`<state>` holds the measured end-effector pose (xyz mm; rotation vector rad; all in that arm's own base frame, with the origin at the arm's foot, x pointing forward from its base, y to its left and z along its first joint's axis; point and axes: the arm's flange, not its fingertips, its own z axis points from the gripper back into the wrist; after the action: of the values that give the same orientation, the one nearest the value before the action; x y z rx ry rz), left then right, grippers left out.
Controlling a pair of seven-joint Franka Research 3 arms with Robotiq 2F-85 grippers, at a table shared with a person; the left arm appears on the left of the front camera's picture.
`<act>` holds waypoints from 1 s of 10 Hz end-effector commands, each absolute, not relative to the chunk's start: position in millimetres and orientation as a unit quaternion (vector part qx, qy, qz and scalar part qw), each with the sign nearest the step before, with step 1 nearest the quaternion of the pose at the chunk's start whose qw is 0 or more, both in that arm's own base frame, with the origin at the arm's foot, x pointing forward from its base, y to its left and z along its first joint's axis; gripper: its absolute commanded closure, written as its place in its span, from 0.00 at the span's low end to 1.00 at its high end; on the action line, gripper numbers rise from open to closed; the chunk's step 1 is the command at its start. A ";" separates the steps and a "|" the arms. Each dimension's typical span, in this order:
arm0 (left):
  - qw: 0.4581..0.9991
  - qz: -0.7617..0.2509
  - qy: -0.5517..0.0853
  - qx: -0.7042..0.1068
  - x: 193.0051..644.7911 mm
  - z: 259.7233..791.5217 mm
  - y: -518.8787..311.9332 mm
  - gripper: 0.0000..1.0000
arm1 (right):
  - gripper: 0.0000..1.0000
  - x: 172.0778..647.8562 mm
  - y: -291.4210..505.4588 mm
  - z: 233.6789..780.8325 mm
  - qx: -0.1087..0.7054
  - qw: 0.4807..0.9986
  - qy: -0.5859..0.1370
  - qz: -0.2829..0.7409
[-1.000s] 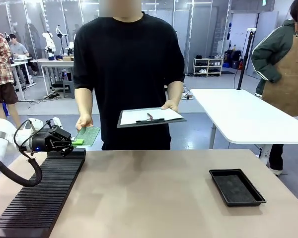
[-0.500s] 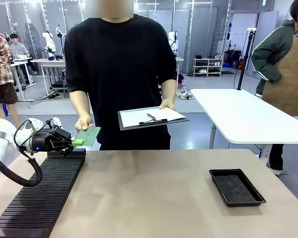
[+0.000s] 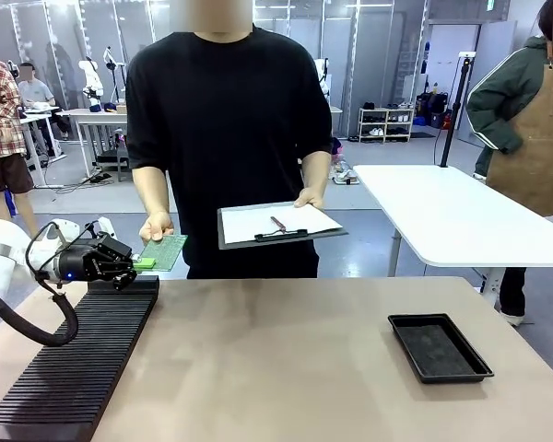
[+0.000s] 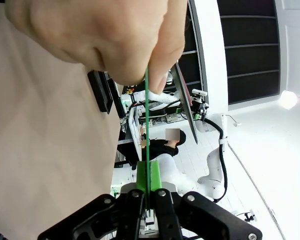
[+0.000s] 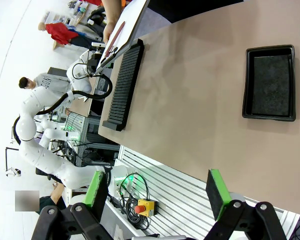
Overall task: Inspect the PCB.
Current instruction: Release the Blank PCB you were holding.
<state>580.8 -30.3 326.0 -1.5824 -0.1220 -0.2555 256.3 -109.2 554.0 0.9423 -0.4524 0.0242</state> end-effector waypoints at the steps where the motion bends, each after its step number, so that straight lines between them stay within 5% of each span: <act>1: 0.694 -0.114 -0.055 -0.709 580.8 325.9 -30.3 0.66 | 0.00 256.6 -109.4 554.7 0.452 0.864 -0.221 0.017; 2: 0.687 -0.126 -0.044 -0.715 578.6 329.0 -25.6 0.69 | 0.00 256.6 -109.4 554.7 0.452 0.864 -0.221 0.017; 3: 0.691 -0.127 -0.044 -0.710 576.9 330.2 -22.3 0.39 | 0.00 256.6 -109.4 554.7 0.452 0.864 -0.221 0.017; 4: 0.690 -0.128 -0.036 -0.712 576.6 330.0 -18.9 0.43 | 0.00 256.6 -109.4 554.7 0.452 0.864 -0.221 0.017; 5: 0.688 -0.130 -0.033 -0.713 576.5 332.0 -17.2 0.14 | 0.00 256.6 -109.4 554.7 0.452 0.864 -0.221 0.017; 6: 0.690 -0.130 -0.037 -0.711 577.3 334.8 -15.7 0.18 | 0.00 256.6 -109.4 554.7 0.452 0.864 -0.221 0.017; 7: 0.692 -0.130 -0.036 -0.709 577.5 337.1 -13.2 0.00 | 0.00 256.6 -109.4 554.7 0.452 0.864 -0.221 0.017; 9: 0.693 -0.128 -0.028 -0.709 576.7 339.7 -11.4 0.00 | 0.00 256.6 -109.4 554.7 0.452 0.864 -0.221 0.017; 10: 0.694 -0.130 -0.029 -0.708 576.3 342.3 -11.4 0.10 | 0.00 256.6 -109.4 554.7 0.452 0.864 -0.221 0.017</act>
<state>577.1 -13.7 331.0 -1.5821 -0.0998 -0.2783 256.3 -109.2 554.0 0.9423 -0.4524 0.0242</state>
